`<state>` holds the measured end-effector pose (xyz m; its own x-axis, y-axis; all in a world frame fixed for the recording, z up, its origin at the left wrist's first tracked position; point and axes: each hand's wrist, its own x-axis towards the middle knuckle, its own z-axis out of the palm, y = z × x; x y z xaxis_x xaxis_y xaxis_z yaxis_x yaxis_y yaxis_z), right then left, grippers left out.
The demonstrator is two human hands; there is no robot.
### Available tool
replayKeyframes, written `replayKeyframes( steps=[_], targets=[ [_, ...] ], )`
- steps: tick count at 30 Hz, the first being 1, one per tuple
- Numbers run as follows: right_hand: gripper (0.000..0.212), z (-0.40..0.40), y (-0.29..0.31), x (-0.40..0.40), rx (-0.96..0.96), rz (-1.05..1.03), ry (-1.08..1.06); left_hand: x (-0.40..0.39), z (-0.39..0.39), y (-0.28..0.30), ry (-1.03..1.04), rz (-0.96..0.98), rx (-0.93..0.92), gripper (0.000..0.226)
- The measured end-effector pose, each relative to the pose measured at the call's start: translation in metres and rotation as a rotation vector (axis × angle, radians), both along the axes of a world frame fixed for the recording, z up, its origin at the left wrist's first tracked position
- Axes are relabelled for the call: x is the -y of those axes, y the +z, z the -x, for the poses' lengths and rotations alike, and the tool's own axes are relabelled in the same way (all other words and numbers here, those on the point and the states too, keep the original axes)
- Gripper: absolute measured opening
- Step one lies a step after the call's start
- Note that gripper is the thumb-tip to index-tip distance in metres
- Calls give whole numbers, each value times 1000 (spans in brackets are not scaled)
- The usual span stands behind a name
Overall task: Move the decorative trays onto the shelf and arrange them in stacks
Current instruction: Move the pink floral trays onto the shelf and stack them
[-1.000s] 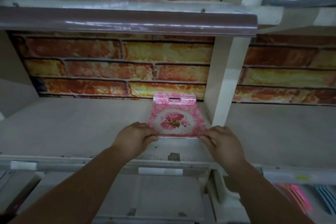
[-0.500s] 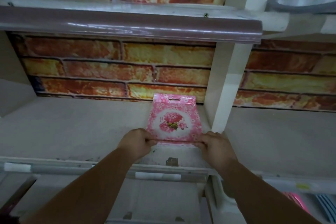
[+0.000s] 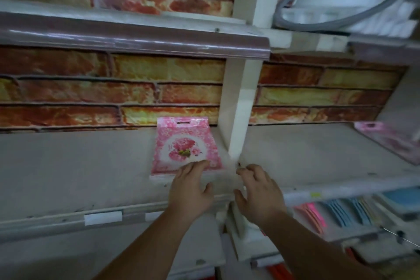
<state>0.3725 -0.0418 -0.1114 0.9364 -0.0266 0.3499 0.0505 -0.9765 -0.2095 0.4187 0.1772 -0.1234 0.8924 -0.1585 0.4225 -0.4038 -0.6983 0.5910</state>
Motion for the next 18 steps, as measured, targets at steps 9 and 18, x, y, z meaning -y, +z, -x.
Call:
replayKeyframes(
  steps=[9,18],
  targets=[
    [59,85,28,107,-38,54,-124,105,49,12,-105,54,-96,69],
    [61,167,60,297,60,54,-283,318,109,50,-307,44,-16,70]
  ],
)
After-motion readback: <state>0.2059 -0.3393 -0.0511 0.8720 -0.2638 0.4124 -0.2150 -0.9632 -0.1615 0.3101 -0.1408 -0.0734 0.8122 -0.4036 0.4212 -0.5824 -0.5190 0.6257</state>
